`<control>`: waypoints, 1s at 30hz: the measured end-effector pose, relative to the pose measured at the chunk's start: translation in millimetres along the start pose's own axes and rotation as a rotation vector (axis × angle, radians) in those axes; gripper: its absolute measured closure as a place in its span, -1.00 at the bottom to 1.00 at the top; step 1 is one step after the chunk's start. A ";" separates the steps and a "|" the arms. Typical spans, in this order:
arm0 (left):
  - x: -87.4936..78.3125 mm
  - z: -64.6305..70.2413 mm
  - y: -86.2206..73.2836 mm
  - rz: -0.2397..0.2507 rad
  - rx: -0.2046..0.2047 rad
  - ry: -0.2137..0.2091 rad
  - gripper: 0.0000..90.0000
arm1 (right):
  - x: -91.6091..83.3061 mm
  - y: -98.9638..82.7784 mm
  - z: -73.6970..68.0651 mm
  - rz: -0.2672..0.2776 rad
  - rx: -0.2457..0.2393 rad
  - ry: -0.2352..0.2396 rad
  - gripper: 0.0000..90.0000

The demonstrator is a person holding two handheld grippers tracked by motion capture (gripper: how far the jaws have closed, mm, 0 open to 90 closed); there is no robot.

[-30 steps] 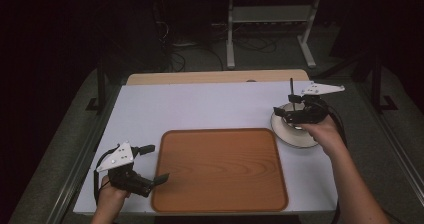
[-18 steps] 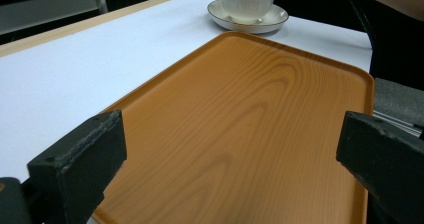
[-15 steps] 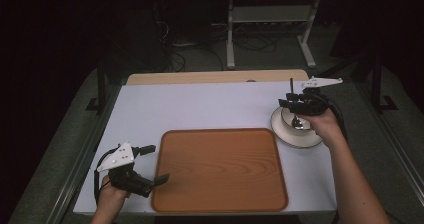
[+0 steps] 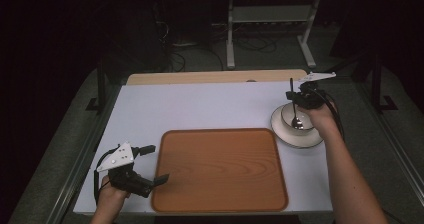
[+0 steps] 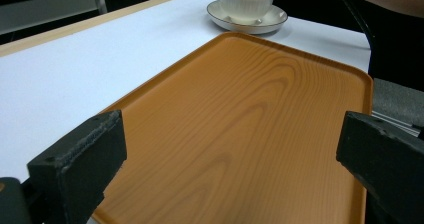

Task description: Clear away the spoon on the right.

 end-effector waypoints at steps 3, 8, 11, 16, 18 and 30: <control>-0.2 0.1 0.0 0.001 -0.002 -0.001 -1.00 | 3.8 -0.2 2.1 -0.011 -0.003 -0.015 0.99; -0.2 0.1 0.1 0.003 -0.001 0.000 -1.00 | 7.6 -1.1 6.9 -0.025 0.012 -0.032 0.99; -0.4 -0.2 0.1 0.005 -0.001 0.003 -1.00 | 7.5 -1.4 9.0 -0.028 0.017 -0.044 0.99; -0.4 -0.2 0.0 0.005 -0.001 0.003 -1.00 | 5.9 -2.1 16.0 -0.028 0.041 -0.067 0.99; -0.5 -0.1 0.1 0.007 -0.001 0.004 -1.00 | 5.2 -2.8 18.5 -0.030 0.048 -0.072 0.99; -0.9 0.1 0.2 0.008 -0.001 0.007 -1.00 | -3.4 -6.4 30.3 -0.034 0.094 -0.110 0.99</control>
Point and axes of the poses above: each handheld gripper's, and its own axes: x roughly forward along the jaws, y roughly out of its top, z roughly to its right, the point moved 2 cm from there along x, roughly forward along the jaws, and after that the axes turned 10 degrees about x, right-handed, at the moved point
